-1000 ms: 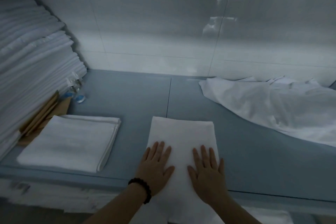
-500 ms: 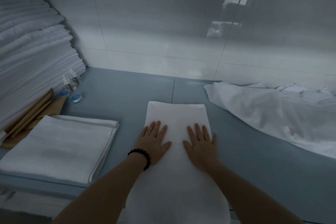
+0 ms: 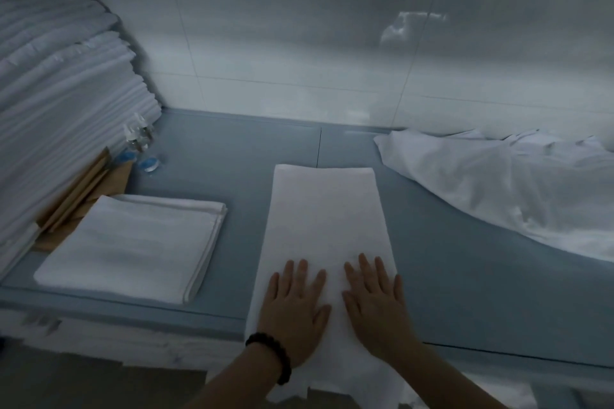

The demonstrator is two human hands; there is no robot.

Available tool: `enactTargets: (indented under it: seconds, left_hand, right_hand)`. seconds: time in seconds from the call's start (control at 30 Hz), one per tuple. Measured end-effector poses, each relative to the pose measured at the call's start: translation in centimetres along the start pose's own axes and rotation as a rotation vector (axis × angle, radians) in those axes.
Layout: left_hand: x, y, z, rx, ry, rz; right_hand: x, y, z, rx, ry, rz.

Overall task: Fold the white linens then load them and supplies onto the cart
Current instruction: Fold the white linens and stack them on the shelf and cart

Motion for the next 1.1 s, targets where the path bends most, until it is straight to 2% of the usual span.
enactTargets:
  seconds: [0.13,0.4,0.6,0.7,0.77,0.87,1.0,1.1]
  left_hand:
    - [0.6,0.7,-0.4,0.03,-0.031,0.061]
    - [7.1,0.5,-4.1,0.065,-0.003,0.082]
    - [10.6,1.7,-5.5,0.062,0.009,0.058]
    - [9.5,2.3,-5.1,0.041,0.008,0.084]
    - [7.5,1.9,-4.2,0.048,-0.033,0.108]
    - [4.6,0.2,-3.3,0.067,-0.109,0.058]
    - [2.6,0.2,-5.0,0.096,-0.151,0.058]
    - [1.1,0.1,-6.8,0.116,-0.115,0.024]
  right_hand:
    - [1.1,-0.7,0.6,-0.029,-0.025,0.009]
    - [8.1,0.3,0.2,-0.04,-0.017,0.07]
    - [11.8,1.8,-0.4,-0.039,-0.02,0.037]
    - [10.1,2.9,-0.5,-0.001,-0.025,0.118]
    - [7.5,2.4,-0.9,-0.01,0.044,0.156]
    - [4.5,0.2,-0.6,-0.058,0.11,0.089]
    - [3.6,-0.4,2.2,-0.081,0.038,0.06]
    - [3.2,-0.3,3.5,-0.097,0.001,0.011]
Point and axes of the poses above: each hand's wrist, its own x-axis towards the middle knuckle, its own y-axis out of the back of the hand, z = x × y, the point moved 9 cm from there along x, towards the middle knuckle, and after that the axes turned 10 degrees about -y, right-handed, at the moved point
